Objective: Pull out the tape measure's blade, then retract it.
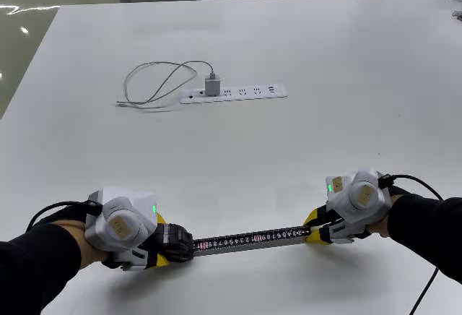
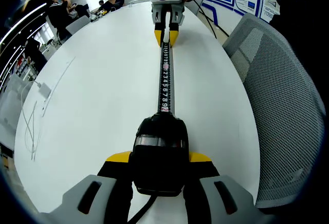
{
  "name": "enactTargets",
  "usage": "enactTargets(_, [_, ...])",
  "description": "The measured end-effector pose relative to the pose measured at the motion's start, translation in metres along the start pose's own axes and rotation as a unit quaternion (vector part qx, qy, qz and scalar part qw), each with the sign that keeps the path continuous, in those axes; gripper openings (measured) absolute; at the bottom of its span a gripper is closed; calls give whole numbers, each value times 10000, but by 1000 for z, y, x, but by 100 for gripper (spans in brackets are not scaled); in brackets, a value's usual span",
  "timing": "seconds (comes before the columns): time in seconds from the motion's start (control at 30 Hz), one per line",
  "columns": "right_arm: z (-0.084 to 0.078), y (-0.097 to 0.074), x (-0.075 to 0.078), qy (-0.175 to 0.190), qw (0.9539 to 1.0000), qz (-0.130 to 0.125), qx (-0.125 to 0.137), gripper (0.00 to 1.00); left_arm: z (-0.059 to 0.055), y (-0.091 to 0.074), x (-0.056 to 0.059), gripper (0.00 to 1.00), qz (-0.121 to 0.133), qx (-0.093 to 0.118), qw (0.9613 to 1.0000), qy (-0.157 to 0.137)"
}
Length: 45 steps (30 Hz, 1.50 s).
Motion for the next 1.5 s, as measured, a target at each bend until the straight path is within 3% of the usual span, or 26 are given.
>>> enactTargets(1.5, [-15, -10, 2, 111, 9999, -35, -106, 9, 1, 0, 0, 34, 7, -12, 10000, -21])
Point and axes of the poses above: the centre of the closed fingertips' face, and the gripper's own axes: y roughly forward along the fingers, x roughly to its right, z roughly out of its top, the point moved 10 cm from there along -y, roughly backward along the fingers, and after that the axes turned 14 degrees about -y, right-handed, at the moved point
